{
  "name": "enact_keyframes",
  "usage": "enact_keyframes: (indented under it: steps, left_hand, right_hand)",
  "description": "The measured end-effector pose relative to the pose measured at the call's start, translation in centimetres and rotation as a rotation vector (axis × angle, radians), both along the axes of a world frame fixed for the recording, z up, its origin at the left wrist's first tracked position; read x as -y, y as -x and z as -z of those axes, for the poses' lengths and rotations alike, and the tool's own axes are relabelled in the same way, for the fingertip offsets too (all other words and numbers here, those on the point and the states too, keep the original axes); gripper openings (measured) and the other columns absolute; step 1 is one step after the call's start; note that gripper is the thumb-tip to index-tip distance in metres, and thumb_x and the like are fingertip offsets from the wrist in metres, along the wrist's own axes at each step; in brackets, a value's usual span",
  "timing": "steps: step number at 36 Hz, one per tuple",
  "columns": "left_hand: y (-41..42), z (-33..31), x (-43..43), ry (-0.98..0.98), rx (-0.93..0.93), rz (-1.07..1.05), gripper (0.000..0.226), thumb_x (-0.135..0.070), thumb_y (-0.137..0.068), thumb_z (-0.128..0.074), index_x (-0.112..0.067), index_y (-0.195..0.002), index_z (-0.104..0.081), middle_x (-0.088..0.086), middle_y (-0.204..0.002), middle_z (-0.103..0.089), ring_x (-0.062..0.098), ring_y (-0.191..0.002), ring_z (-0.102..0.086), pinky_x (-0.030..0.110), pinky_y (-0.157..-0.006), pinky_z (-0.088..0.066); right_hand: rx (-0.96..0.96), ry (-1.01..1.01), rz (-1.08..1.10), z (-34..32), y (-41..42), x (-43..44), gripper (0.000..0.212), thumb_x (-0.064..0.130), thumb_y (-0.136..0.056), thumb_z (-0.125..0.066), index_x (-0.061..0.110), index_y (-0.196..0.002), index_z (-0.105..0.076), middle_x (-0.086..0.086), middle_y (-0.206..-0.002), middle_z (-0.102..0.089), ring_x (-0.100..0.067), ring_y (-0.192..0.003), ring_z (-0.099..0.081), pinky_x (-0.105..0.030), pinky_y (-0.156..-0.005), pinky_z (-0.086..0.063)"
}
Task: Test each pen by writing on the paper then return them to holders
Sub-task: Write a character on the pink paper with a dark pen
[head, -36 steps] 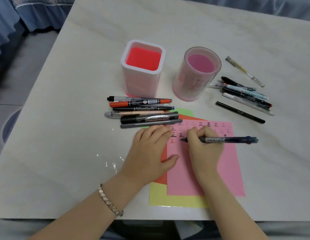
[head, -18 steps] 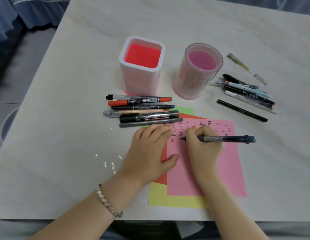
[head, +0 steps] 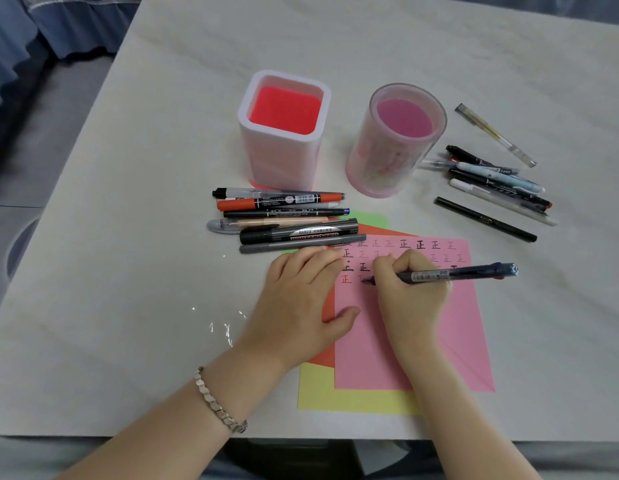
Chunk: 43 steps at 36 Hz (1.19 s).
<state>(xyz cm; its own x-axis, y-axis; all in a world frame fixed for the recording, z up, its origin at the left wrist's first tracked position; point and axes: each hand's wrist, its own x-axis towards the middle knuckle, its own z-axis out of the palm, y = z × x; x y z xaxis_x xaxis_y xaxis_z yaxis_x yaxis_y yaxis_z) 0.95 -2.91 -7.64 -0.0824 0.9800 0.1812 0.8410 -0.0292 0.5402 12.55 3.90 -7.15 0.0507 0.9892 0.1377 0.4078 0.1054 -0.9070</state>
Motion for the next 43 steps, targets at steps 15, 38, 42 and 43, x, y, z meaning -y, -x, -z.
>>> enact_keyframes:
  steps: [15, 38, 42, 43]
  left_hand:
    - [0.05, 0.27, -0.04, -0.010, -0.009, 0.003, 0.056, -0.049, -0.075, -0.052, -0.010, -0.113, -0.063, -0.002, -0.123, -0.059, 0.015, -0.116, -0.043, 0.028, -0.101, -0.023]
    - [0.06, 0.16, -0.05, -0.010, -0.008, 0.007, 0.055, -0.049, -0.075, -0.052, -0.011, -0.113, -0.063, -0.003, -0.123, -0.059, 0.015, -0.116, -0.042, 0.027, -0.101, -0.022]
    - [0.04, 0.05, -0.01, -0.001, -0.001, 0.011, 0.054, -0.049, -0.075, -0.052, -0.011, -0.112, -0.063, -0.003, -0.123, -0.059, 0.014, -0.116, -0.042, 0.026, -0.101, -0.022]
    - [0.05, 0.03, -0.01, 0.006, 0.003, 0.013, 0.054, -0.049, -0.075, -0.052, -0.011, -0.112, -0.063, -0.003, -0.123, -0.059, 0.014, -0.116, -0.042, 0.025, -0.101, -0.021]
  right_hand:
    - [-0.023, 0.009, 0.033, -0.01, -0.03, -0.06, 0.026, 0.016, -0.064, -0.052, 0.010, -0.046, -0.034, 0.005, -0.042, -0.037, -0.005, -0.043, -0.030, -0.014, -0.044, -0.026]
    - [-0.020, -0.012, 0.040, 0.30, -0.06, -0.10, 0.030, 0.012, -0.062, -0.052, 0.022, -0.043, -0.030, 0.009, -0.036, -0.035, -0.005, -0.040, -0.032, -0.014, -0.045, -0.025]
    - [-0.052, 0.000, 0.048, 0.08, -0.10, 0.00, 0.031, 0.011, -0.063, -0.052, 0.021, -0.043, -0.030, 0.010, -0.035, -0.035, -0.004, -0.039, -0.030, -0.014, -0.044, -0.025]
    - [-0.070, 0.016, 0.052, -0.13, -0.13, -0.01, 0.031, 0.011, -0.064, -0.052, 0.020, -0.044, -0.030, 0.010, -0.035, -0.034, -0.004, -0.039, -0.030, -0.013, -0.044, -0.025]
